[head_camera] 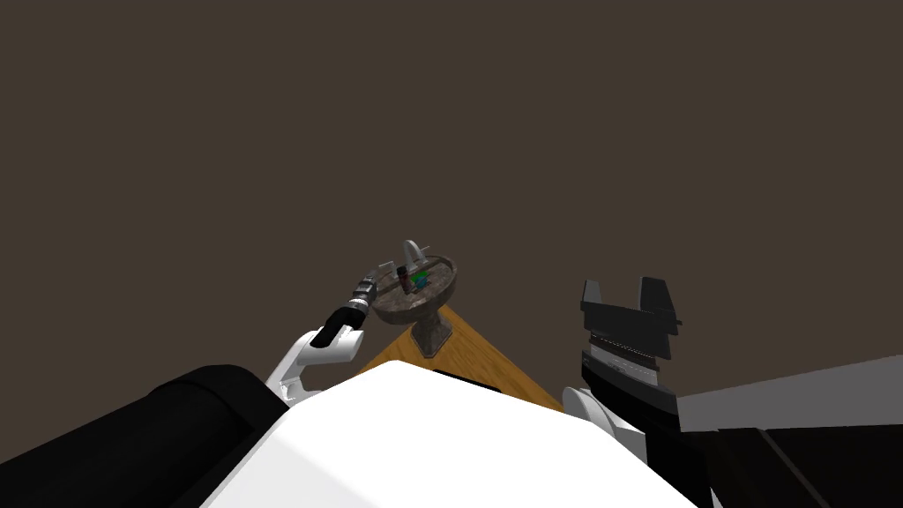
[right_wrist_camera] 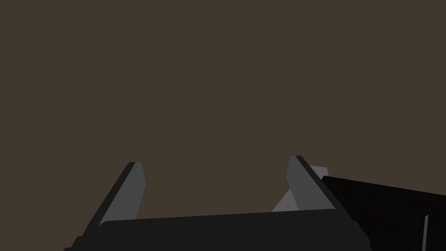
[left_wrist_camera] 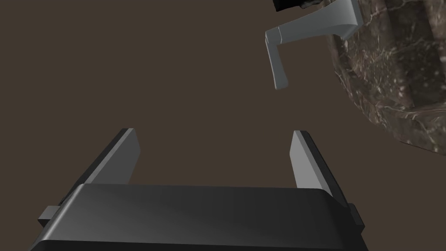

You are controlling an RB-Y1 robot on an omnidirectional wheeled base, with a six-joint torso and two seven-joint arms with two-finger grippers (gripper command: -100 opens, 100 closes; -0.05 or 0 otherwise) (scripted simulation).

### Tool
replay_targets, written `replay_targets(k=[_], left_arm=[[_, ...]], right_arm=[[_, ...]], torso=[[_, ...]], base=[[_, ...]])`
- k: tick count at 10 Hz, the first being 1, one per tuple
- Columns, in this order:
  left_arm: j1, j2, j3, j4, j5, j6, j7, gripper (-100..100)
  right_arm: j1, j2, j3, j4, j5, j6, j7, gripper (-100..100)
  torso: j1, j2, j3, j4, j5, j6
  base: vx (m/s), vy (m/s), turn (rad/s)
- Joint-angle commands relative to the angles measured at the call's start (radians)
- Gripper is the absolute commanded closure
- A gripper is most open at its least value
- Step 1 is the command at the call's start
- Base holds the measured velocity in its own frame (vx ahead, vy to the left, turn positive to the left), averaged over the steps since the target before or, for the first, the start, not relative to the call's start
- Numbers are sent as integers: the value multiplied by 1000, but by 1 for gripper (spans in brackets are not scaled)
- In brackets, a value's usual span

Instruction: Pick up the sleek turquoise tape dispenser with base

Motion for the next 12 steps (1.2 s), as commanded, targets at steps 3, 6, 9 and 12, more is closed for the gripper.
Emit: replay_targets(k=[3, 6, 9, 12], left_arm=[[-6, 1, 59, -9, 6, 99, 31, -100], [-11, 2, 101, -12, 11, 172, 51, -100], [-16, 2, 145, -15, 17, 248, 72, -100], [-22, 1, 189, -16, 24, 316, 92, -100]], right_arm=[[0, 0, 0, 0, 0, 0, 0, 0], [0, 0, 0, 0, 0, 0, 0, 0], [0, 0, 0, 0, 0, 0, 0, 0], [0, 0, 0, 0, 0, 0, 0, 0]], torso=[[1, 0, 0, 0, 0, -1], [0, 0, 0, 0, 0, -1], [1, -1, 0, 0, 0, -1], [1, -1, 0, 0, 0, -1]], base=[[1, -17, -104], [7, -21, -105], [9, -19, -117], [15, -19, -116]])
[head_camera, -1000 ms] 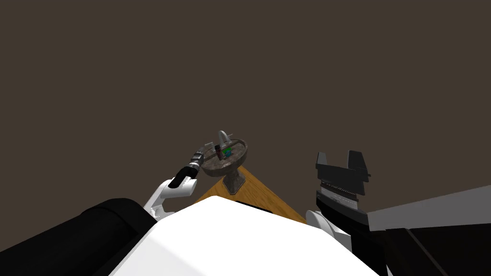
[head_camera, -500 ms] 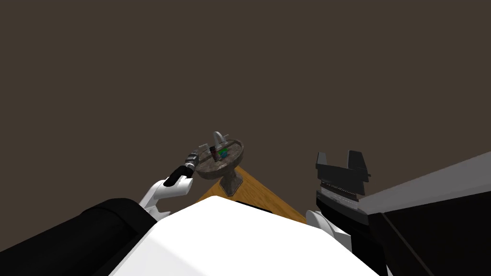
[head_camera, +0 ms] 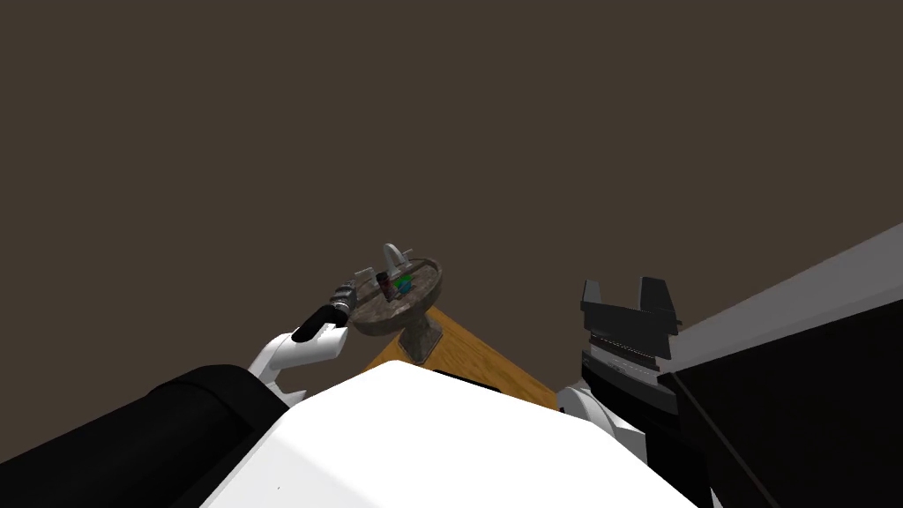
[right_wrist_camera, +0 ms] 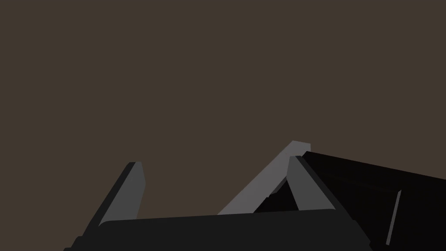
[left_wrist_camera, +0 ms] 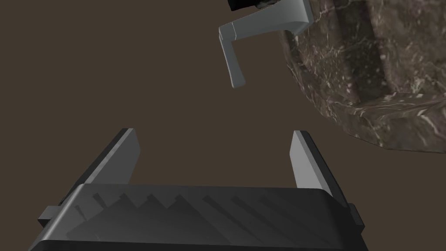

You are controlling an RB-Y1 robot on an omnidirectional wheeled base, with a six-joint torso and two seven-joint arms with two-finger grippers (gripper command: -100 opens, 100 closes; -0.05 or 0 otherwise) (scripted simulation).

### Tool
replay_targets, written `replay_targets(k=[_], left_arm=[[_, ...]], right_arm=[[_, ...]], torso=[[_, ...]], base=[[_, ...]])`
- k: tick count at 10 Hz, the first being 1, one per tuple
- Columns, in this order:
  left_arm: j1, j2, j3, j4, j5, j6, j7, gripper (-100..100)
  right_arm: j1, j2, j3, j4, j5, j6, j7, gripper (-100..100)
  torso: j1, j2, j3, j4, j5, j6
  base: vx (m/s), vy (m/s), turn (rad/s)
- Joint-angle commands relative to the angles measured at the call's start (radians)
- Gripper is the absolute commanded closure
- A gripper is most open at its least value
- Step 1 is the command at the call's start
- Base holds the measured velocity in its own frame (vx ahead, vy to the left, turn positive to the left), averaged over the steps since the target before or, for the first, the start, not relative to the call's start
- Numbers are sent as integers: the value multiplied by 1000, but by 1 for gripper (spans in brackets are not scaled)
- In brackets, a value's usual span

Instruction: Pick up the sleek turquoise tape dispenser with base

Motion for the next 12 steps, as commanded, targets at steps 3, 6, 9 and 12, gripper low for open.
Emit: replay_targets(k=[3, 6, 9, 12], left_arm=[[-16, 5, 69, 2, 13, 108, 33, -100], [-23, 3, 115, 2, 21, 186, 53, -100], [-30, 0, 162, 4, 29, 256, 73, -100], [-37, -4, 208, 6, 38, 333, 93, -100]], right_arm=[[0, 0, 0, 0, 0, 0, 0, 0], [0, 0, 0, 0, 0, 0, 0, 0], [0, 0, 0, 0, 0, 0, 0, 0], [0, 0, 0, 0, 0, 0, 0, 0]], torso=[[1, 0, 0, 0, 0, -1], [1, 0, 0, 0, 0, -1], [1, 0, 0, 0, 0, -1], [1, 0, 0, 0, 0, -1]], base=[[23, -20, -103], [27, -21, -130], [32, -18, -85], [37, -13, -120]])
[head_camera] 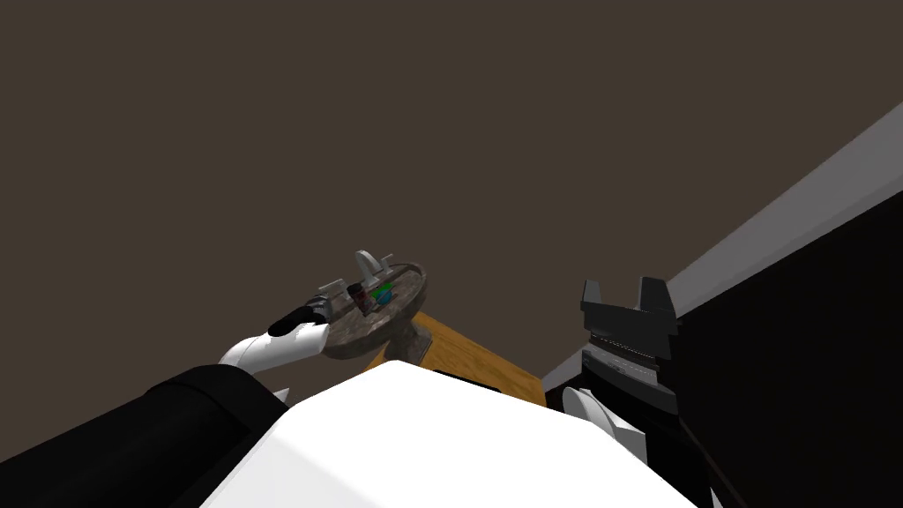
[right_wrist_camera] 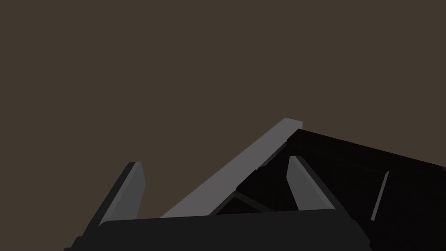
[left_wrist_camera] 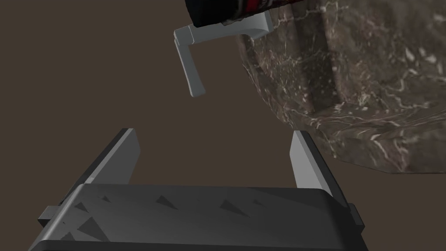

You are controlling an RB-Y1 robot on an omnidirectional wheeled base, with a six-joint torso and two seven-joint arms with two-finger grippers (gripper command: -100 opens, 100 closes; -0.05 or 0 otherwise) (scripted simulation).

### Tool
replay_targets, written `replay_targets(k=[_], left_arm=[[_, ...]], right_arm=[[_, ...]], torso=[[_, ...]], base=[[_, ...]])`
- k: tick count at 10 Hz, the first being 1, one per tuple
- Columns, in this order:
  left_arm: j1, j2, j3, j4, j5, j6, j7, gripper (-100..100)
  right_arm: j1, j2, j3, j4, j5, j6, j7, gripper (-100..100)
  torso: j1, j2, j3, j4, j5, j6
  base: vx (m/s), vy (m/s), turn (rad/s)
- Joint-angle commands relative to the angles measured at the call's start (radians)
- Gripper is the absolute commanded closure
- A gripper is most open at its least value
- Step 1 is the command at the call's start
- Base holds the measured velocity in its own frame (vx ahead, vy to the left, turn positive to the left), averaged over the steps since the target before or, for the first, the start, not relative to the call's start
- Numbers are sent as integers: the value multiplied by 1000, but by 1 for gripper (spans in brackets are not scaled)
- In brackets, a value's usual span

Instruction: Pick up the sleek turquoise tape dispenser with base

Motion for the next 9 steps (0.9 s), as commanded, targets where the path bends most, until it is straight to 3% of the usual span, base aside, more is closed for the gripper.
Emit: replay_targets(k=[1, 2, 4, 5, 6, 7, 8, 9], left_arm=[[6, -3, 26, -6, 11, 50, 11, -100], [-1, -7, 68, -3, 20, 78, 31, -100], [-1, -7, 73, -3, 20, 125, 31, -100], [-9, -12, 119, 0, 30, 157, 50, -100], [-9, -12, 119, 0, 30, 191, 50, -100], [-16, -18, 164, 4, 39, 220, 68, -100], [-16, -18, 166, 4, 39, 250, 68, -100], [-23, -24, 208, 9, 48, 284, 86, -100]], right_arm=[[0, 0, 0, 0, 0, 0, 0, 0], [0, 0, 0, 0, 0, 0, 0, 0], [0, 0, 0, 0, 0, 0, 0, 0], [0, 0, 0, 0, 0, 0, 0, 0], [0, 0, 0, 0, 0, 0, 0, 0], [0, 0, 0, 0, 0, 0, 0, 0], [0, 0, 0, 0, 0, 0, 0, 0], [0, 0, 0, 0, 0, 0, 0, 0]], torso=[[0, 0, 0, 0, 0, 0], [0, 0, 0, 0, 0, -1], [-1, -2, -1, 0, 0, -1], [0, 0, 0, 0, 0, -1], [-1, 0, 0, 0, 0, 0], [0, 0, 0, 0, 0, -1], [1, -2, -1, 0, 0, 0], [1, -2, -1, -1, 0, -1]], base=[[46, -13, -151], [73, -28, -226], [49, -15, -55], [47, -19, -245], [53, -5, -125], [79, 0, -204], [78, 5, -128], [92, -5, -232]])
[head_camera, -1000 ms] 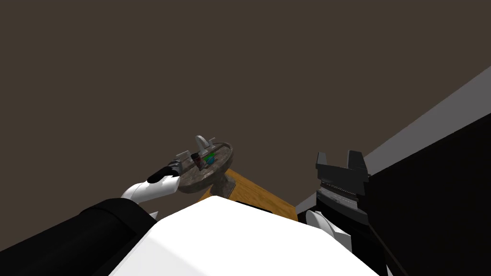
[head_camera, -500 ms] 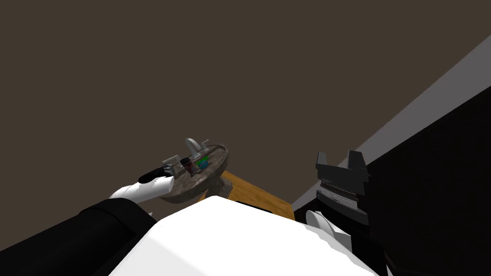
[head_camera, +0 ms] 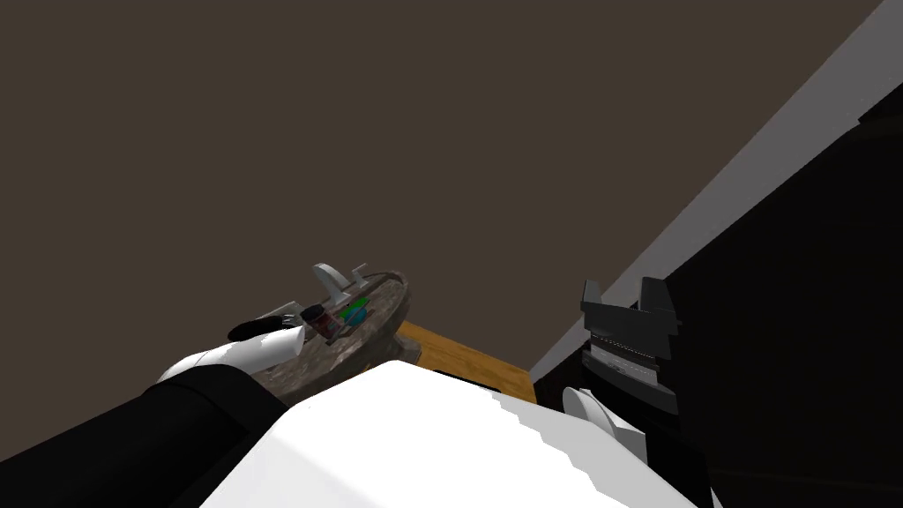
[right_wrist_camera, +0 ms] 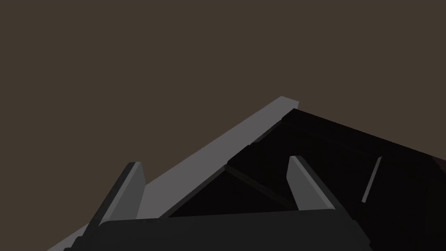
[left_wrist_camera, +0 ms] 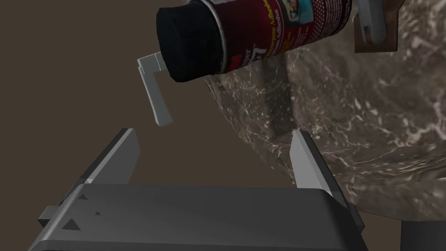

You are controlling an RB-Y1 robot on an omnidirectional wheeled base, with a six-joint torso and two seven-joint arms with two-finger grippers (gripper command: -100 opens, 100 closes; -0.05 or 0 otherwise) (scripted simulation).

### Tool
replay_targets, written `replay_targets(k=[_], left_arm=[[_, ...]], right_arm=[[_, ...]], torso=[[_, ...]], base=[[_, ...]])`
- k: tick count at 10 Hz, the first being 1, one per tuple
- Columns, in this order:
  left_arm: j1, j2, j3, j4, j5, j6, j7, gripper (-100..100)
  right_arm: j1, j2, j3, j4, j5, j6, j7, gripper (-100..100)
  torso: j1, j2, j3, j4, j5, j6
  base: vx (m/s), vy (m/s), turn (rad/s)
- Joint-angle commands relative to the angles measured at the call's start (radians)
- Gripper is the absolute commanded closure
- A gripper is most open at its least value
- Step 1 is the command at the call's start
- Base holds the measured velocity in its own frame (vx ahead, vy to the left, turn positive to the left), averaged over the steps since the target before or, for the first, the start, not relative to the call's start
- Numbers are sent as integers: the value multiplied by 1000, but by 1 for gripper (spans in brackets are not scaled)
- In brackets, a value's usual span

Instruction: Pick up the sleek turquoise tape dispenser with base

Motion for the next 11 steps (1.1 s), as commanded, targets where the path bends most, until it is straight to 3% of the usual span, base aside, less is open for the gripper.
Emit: replay_targets(k=[1, 2, 3, 4, 5, 6, 8, 9, 10, 11], left_arm=[[-2, -3, 26, 6, 7, 50, 9, -100], [-9, -11, 66, 11, 16, 80, 27, -100], [-9, -11, 71, 11, 16, 113, 27, -100], [-16, -20, 113, 15, 25, 142, 43, -100], [-16, -20, 114, 15, 25, 170, 43, -100], [-22, -30, 155, 19, 33, 201, 59, -100], [-22, -30, 155, 19, 33, 223, 59, -100], [-29, -42, 195, 23, 41, 262, 74, -100], [-29, -42, 195, 23, 41, 273, 74, -100], [-35, -56, 233, 27, 48, 308, 88, -100]], right_arm=[[0, 0, 0, 0, 0, 0, 0, 0], [0, 0, 0, 0, 0, 0, 0, 0], [0, 0, 0, 0, 0, 0, 0, 0], [0, 0, 0, 0, 0, 0, 0, 0], [0, 0, 0, 0, 0, 0, 0, 0], [0, 0, 0, 0, 0, 0, 0, 0], [0, 0, 0, 0, 0, 0, 0, 0], [0, 0, 0, 0, 0, 0, 0, 0], [0, 0, 0, 0, 0, 0, 0, 0], [0, 0, 0, 0, 0, 0, 0, 0]], torso=[[0, 0, 0, 0, 0, 0], [0, 1, 0, 0, 0, -1], [1, 0, 0, 0, 0, 0], [1, 1, 0, 0, 0, -1], [1, 0, 0, 0, 0, 0], [1, 1, 1, 0, 0, -1], [2, 1, 1, 0, 0, -1], [0, 3, 2, 1, 0, -1], [1, 3, 2, 1, 0, 0], [1, 2, 1, 0, 0, -1]], base=[[70, 2, -113], [85, 10, -250], [74, 21, -97], [85, 17, -174], [69, 18, -117], [73, 35, -215], [49, 23, -36], [53, 23, -178], [60, 24, -114], [80, 30, -177]])
